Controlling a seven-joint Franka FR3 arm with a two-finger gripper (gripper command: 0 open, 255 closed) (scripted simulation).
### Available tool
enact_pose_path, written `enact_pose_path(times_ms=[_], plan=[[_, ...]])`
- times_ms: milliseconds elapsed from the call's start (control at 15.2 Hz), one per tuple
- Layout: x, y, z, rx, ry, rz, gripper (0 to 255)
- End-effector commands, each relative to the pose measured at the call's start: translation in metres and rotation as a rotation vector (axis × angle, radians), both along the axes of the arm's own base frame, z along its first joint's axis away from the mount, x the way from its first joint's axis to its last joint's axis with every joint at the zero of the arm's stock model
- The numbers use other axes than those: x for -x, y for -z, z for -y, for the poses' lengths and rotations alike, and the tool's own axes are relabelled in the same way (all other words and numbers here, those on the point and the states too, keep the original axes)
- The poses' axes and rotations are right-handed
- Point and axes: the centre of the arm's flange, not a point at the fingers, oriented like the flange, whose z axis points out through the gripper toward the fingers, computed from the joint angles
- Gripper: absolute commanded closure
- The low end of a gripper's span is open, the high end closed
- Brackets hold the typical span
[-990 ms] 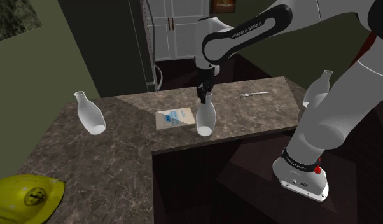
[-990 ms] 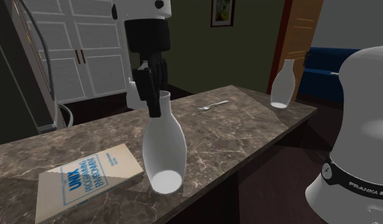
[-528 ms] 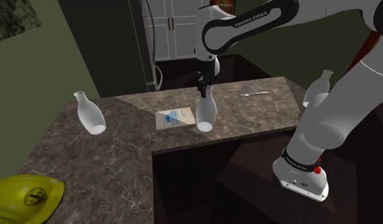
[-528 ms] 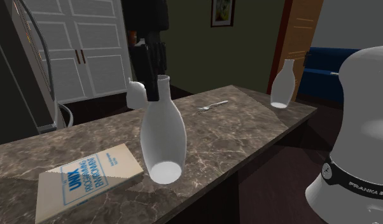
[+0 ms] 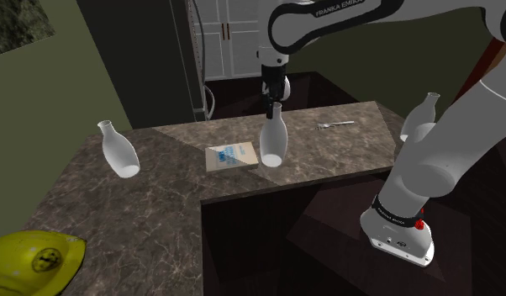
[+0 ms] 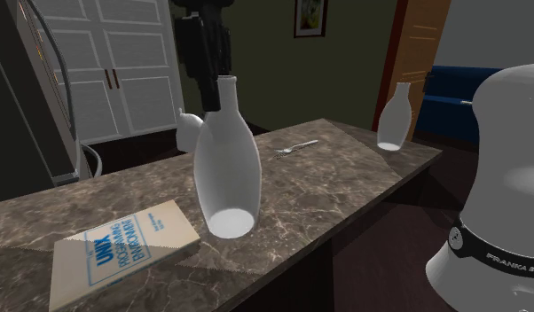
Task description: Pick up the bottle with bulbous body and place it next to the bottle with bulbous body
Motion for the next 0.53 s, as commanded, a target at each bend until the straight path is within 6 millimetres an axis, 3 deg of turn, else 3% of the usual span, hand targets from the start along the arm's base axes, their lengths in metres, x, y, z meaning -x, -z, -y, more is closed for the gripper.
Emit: enact_pose_path(times_ms=[0, 462], plan=[[-0.001, -0.011, 0.000, 0.000, 0.000, 0.000, 255], [-0.001, -0.048, 0.000, 0.000, 0.000, 0.000, 255]])
